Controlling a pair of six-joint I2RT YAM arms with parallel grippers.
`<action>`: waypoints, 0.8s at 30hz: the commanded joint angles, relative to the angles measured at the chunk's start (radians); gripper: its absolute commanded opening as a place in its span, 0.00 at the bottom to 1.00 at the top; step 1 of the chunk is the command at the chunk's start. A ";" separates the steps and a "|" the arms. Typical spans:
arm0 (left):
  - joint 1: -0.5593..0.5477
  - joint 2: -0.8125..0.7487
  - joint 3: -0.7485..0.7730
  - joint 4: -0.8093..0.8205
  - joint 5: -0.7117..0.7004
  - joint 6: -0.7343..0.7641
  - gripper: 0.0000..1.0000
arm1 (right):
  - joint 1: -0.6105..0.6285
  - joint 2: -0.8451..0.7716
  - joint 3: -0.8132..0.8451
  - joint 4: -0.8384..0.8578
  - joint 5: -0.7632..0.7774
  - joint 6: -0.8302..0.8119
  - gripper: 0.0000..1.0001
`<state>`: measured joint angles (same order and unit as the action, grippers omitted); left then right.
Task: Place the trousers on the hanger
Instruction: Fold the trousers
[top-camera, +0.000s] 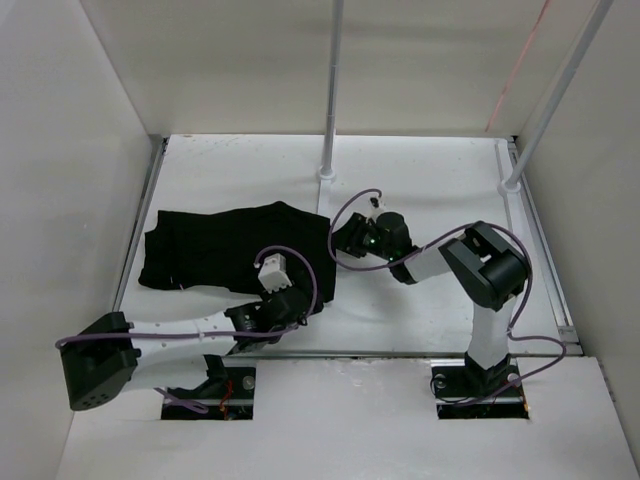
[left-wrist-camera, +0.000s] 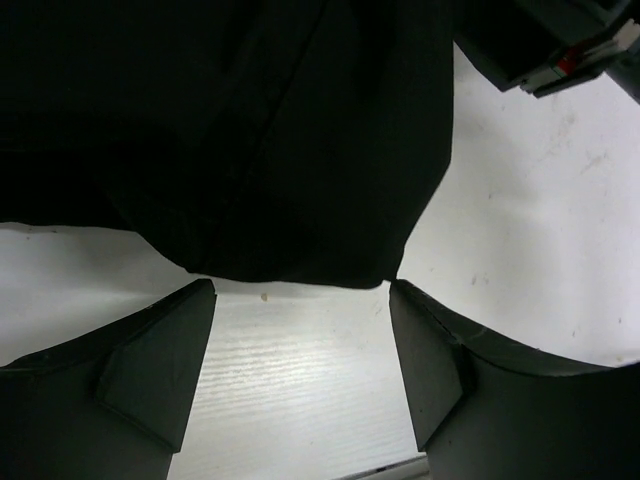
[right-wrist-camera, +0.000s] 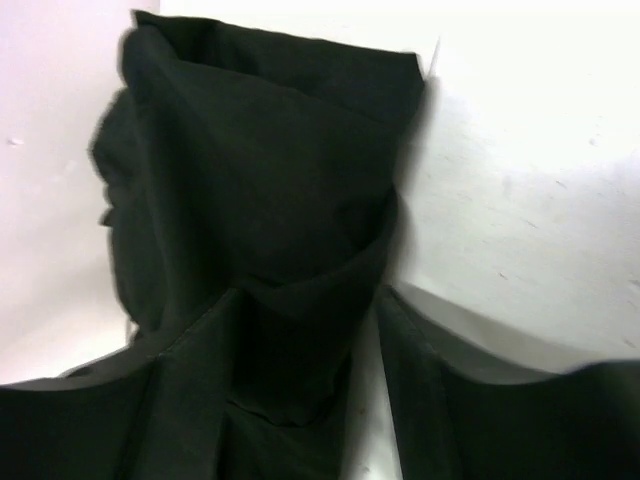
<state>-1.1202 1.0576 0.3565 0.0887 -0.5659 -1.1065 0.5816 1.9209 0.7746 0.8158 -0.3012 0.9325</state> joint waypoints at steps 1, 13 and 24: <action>0.023 0.041 -0.017 0.081 -0.009 -0.042 0.69 | -0.010 0.006 0.003 0.183 -0.038 0.063 0.50; 0.070 0.179 -0.070 0.335 0.072 -0.032 0.13 | -0.056 -0.003 -0.020 0.152 0.039 0.065 0.16; -0.086 0.073 -0.076 0.158 0.127 -0.041 0.17 | -0.134 -0.266 -0.245 -0.053 0.189 0.048 0.15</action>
<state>-1.1706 1.1481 0.2573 0.3153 -0.4717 -1.1381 0.4389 1.7222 0.5453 0.8009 -0.1711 0.9989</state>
